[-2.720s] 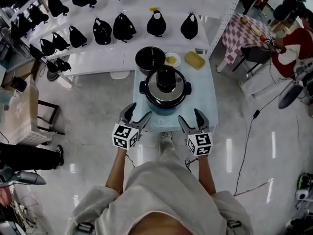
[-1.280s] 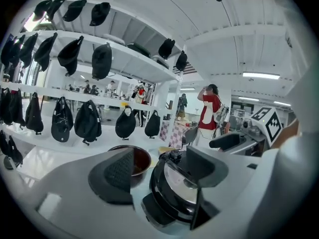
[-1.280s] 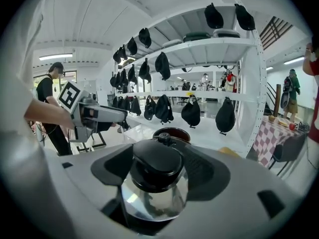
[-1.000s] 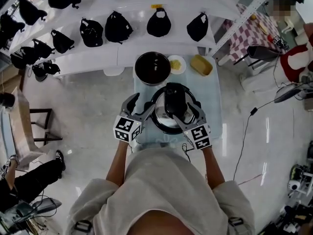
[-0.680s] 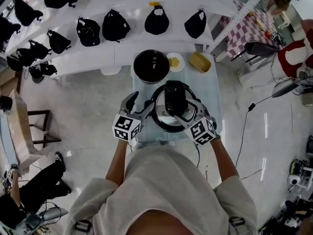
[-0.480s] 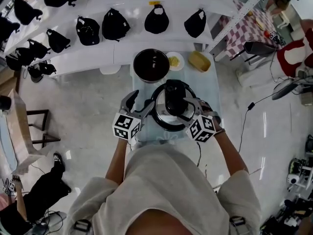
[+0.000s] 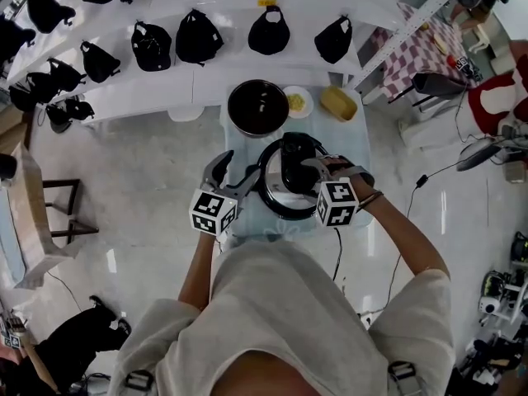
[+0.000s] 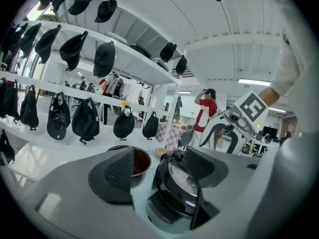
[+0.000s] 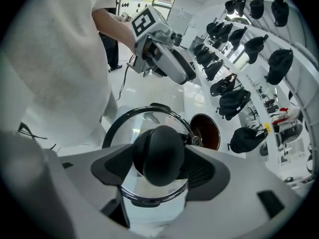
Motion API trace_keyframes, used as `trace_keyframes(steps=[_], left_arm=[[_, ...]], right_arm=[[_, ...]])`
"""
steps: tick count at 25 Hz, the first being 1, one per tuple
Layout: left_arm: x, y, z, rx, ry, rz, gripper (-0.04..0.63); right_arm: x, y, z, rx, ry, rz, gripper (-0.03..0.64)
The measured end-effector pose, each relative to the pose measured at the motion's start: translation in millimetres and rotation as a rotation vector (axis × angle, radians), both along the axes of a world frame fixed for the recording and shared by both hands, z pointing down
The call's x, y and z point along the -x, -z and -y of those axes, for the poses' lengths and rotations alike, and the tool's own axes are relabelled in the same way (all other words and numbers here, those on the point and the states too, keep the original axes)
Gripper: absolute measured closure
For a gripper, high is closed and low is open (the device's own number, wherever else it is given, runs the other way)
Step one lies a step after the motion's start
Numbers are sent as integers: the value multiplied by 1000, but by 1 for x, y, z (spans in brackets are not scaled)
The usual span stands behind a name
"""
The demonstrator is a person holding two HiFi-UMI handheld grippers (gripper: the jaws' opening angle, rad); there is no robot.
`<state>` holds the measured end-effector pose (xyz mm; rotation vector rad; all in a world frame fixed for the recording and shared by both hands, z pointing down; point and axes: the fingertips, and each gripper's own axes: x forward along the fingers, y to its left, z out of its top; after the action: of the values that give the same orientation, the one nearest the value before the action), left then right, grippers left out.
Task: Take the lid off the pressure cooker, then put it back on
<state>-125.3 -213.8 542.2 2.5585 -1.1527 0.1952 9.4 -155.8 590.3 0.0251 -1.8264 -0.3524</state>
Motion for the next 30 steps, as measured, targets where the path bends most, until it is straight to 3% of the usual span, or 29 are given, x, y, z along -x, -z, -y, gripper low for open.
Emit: trace_keyframes(steps=[9,17,30], left_arm=[[16,0,1,4,53,-8,284],[22,-4,2,14,80,-6,284],[13,-2,4,11,78,-14,284]], right_arm=[[6,-21,16,185,-84,-33,310],[9,-32,13,300,-69,-98,330],[10,-33,13,349,-93,-105,342]])
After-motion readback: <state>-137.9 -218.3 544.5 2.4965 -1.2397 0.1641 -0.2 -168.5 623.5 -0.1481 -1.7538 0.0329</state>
